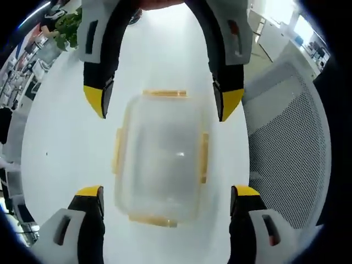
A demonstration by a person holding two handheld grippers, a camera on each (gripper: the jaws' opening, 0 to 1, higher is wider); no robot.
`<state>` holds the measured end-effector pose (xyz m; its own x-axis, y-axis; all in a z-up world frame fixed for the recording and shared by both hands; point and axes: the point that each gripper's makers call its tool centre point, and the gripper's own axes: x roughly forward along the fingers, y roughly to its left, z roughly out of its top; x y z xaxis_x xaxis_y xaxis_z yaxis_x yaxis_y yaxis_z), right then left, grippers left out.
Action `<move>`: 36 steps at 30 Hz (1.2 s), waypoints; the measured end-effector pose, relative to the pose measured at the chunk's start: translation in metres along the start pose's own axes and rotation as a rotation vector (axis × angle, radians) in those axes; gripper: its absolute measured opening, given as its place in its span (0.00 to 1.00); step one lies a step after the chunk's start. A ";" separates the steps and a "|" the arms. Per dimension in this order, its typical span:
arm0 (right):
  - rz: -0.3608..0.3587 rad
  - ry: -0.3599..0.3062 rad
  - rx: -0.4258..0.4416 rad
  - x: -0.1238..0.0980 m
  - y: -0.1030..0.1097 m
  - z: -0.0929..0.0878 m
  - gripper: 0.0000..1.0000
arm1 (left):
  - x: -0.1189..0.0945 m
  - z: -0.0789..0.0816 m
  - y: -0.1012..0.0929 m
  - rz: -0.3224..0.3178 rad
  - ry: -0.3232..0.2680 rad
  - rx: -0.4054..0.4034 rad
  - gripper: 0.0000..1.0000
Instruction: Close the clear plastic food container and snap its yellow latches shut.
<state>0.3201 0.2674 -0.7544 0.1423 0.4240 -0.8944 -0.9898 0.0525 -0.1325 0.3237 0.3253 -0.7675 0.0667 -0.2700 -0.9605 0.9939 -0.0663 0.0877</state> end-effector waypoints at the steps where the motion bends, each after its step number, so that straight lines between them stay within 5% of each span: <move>1: -0.006 0.007 -0.005 0.000 0.000 -0.001 0.83 | 0.000 -0.002 0.001 0.001 0.001 0.015 0.96; 22: 0.004 0.070 0.062 0.019 -0.002 -0.016 0.82 | 0.020 -0.010 0.007 -0.016 0.030 0.099 0.93; 36: 0.026 0.099 0.026 0.034 0.005 -0.020 0.79 | 0.033 -0.019 0.006 -0.015 0.055 0.112 0.90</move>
<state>0.3197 0.2641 -0.7938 0.1151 0.3342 -0.9354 -0.9929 0.0662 -0.0986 0.3336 0.3339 -0.8040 0.0599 -0.2155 -0.9747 0.9791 -0.1776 0.0994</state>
